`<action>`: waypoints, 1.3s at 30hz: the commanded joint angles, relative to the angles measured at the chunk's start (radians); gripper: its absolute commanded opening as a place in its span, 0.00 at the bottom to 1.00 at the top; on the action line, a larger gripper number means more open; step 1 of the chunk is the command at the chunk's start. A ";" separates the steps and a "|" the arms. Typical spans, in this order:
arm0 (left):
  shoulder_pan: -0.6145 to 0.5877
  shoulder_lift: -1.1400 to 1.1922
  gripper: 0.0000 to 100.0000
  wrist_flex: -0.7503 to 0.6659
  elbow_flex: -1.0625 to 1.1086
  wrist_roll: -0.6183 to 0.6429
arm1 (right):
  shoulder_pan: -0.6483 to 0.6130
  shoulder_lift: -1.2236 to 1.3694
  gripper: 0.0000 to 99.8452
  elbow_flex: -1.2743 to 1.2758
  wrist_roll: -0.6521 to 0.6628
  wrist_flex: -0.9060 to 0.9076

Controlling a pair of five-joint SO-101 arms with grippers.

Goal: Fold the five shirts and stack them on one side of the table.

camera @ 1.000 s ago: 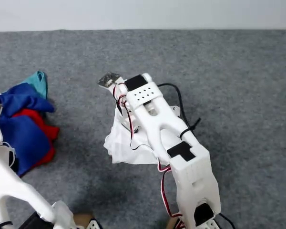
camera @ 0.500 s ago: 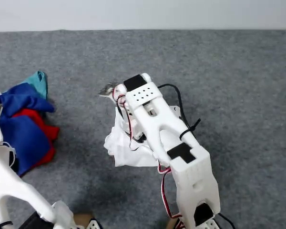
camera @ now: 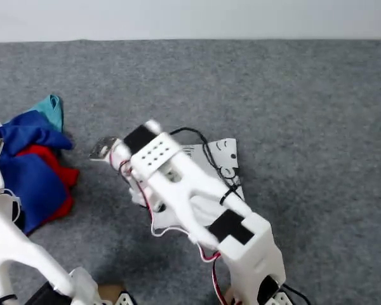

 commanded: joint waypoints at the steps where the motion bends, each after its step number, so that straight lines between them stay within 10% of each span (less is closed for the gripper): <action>1: 0.009 -0.031 0.01 -0.012 -0.004 0.005 | -0.031 -0.097 0.18 -0.009 -0.049 0.042; 15: 0.009 -0.031 0.01 -0.026 -0.002 0.003 | 0.259 -0.033 0.01 -0.008 -0.012 -0.058; 28: 0.023 -0.031 0.01 -0.026 -0.002 0.003 | -0.056 -0.019 0.01 -0.005 0.029 0.042; 39: 0.029 -0.031 0.01 -0.026 -0.004 0.003 | 0.113 -0.108 0.01 0.000 0.035 0.044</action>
